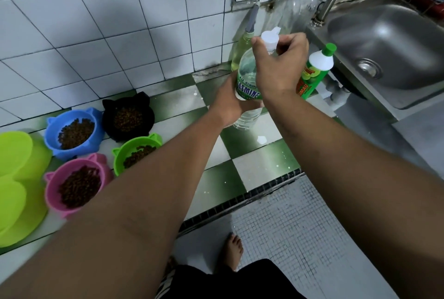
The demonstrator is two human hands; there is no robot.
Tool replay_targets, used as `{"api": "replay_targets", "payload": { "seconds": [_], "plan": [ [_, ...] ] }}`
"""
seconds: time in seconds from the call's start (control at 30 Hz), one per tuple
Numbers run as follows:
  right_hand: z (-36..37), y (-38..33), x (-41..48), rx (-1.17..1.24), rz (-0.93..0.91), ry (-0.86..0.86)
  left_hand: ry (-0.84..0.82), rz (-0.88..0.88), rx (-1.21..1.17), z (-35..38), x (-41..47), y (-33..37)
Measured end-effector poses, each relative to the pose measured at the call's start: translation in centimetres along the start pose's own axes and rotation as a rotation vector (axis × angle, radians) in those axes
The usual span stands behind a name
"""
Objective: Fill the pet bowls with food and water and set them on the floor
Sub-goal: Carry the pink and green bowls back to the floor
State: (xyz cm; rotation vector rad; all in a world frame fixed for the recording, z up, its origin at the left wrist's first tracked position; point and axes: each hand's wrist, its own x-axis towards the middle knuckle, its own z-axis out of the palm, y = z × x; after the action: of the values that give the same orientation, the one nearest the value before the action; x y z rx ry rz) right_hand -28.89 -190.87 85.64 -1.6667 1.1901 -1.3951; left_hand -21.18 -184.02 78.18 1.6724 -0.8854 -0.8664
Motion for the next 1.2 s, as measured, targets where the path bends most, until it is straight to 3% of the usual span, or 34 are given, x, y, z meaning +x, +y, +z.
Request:
{"api": "replay_targets", "payload": {
  "seconds": [0.07,0.17,0.3,0.47,0.63,0.83,1.0,1.2],
  "plan": [
    [-0.6,-0.3,-0.3,0.002,0.024,0.011,-0.026,-0.009,0.029,-0.5,-0.6,0.5],
    [-1.5,-1.1,-2.0,-0.07,-0.136,0.1,-0.005,0.006,0.123,-2.0,-2.6,1.2],
    [0.1,-2.4,-7.8,0.075,-0.32,-0.122,0.215,-0.067,0.276,-6.9,-6.2,-0.7],
    [5.9,-0.9,-16.3,0.065,0.006,-0.583,0.642,-0.113,0.349,-15.1,-12.8,-4.9],
    [9.6,1.6,-22.4,-0.238,0.155,-0.907,0.872,-0.267,0.347,-21.4,-20.2,-9.9],
    [10.8,4.2,-26.2,-0.532,0.397,-0.956,0.895,-0.582,0.515,-25.2,-26.7,-16.2],
    [11.5,3.8,-27.0,-0.634,0.384,-0.846,0.833,-0.719,0.266,-24.4,-26.5,-19.2],
    [11.4,3.7,-27.6,-0.576,0.399,-0.77,0.994,-0.698,-0.033,-24.8,-25.0,-19.3]
  ]
}}
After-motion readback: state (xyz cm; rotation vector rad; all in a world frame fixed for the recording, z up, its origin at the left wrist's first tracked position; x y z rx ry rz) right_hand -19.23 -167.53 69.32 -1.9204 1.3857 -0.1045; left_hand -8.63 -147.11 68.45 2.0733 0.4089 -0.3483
